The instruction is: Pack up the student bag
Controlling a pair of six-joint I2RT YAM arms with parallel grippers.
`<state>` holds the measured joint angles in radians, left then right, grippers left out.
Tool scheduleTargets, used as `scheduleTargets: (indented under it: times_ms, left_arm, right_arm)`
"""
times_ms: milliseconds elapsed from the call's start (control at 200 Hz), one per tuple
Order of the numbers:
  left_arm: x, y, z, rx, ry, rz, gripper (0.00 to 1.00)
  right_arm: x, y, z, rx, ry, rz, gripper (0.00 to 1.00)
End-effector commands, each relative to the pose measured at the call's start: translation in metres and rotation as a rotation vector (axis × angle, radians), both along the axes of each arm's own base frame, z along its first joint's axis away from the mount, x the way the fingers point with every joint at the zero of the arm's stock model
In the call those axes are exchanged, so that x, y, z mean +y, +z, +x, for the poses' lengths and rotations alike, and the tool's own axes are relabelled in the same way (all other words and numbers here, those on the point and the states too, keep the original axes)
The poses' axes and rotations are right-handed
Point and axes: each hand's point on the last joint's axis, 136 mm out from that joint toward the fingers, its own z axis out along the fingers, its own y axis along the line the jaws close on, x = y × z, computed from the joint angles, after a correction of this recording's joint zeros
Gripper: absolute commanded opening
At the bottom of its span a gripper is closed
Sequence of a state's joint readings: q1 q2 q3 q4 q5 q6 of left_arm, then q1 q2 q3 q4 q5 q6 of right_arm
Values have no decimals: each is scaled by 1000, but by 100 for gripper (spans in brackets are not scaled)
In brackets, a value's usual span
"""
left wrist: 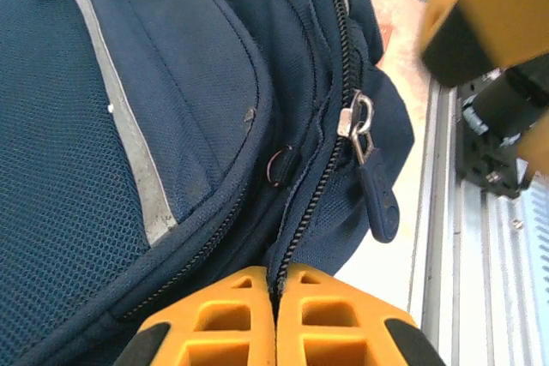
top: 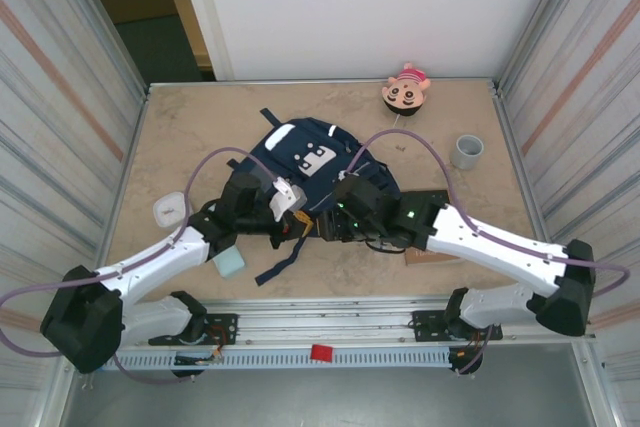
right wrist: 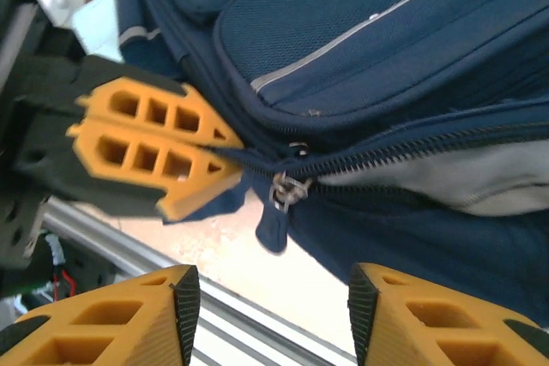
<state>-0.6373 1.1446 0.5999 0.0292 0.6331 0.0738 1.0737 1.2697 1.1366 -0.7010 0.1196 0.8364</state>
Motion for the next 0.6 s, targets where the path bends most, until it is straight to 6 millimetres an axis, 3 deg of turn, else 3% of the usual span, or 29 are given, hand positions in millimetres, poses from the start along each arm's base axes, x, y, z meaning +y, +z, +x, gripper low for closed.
scheduleTargets:
  times_ms: [0,125,210,386,591]
  left_arm:
    - [-16,41,-3,-10,-58,-142,0]
    - [-18,47,-8,10,-79,-176,0]
    - [-18,49,-12,14,-95,-187,0]
    - [-14,48,-15,3,-94,-162,0]
    - [-2,31,-8,-38,-43,-38,0]
  right_arm:
    - [9,-1,15,5,-94,30,48]
    - [6,-17,22,4,-133,-38,46]
    - [-14,-23,35,-42,-224,-135,45]
    - [-39,-20,53,-117,-305,-260,23]
    - [-60,-16,53,-116,-304,-352,5]
